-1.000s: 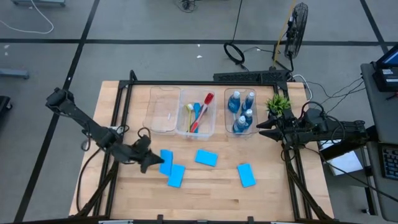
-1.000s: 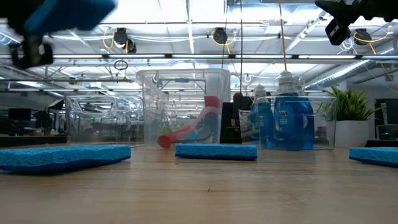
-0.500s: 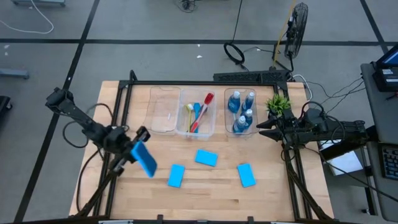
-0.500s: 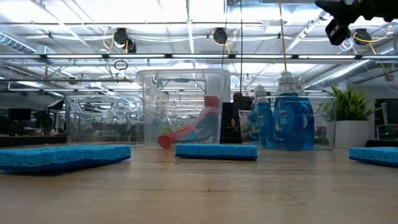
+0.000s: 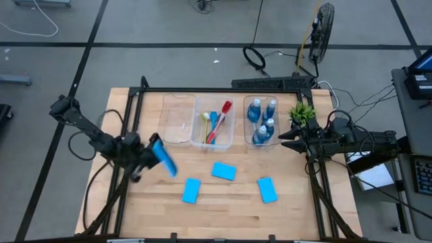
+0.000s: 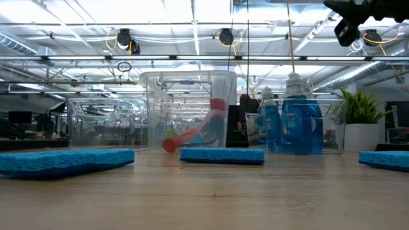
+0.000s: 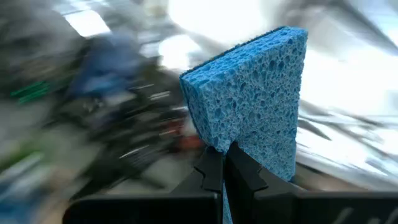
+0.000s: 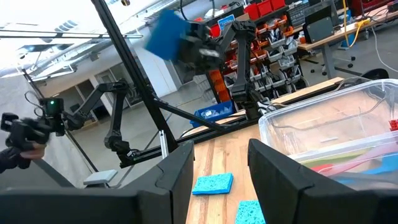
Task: Pick & Place Kitchen Sink Supplies
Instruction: Put the sponge into the left transparent bin
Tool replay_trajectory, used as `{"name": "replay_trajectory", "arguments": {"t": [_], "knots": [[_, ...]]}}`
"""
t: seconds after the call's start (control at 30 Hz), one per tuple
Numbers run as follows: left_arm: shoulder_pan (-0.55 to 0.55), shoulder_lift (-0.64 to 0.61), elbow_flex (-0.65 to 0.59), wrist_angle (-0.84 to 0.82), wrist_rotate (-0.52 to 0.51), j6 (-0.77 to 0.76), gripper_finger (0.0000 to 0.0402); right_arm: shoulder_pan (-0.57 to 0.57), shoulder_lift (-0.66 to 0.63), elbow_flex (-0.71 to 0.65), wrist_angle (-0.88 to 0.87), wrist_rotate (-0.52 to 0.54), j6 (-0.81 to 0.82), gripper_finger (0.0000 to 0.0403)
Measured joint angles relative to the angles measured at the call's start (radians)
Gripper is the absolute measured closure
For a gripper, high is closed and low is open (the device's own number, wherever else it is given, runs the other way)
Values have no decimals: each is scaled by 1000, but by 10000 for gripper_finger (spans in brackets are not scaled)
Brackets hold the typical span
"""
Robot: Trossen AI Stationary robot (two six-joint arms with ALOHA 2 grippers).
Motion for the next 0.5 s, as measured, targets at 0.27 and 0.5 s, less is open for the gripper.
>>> {"name": "replay_trajectory", "arguments": {"t": [0.27,0.5], "knots": [[24,-20,0,-301,-540,-316,401,0,0,0,0,0,0,264],[131,-116,0,-322,-631,-246,401,0,0,0,0,0,0,264]]}}
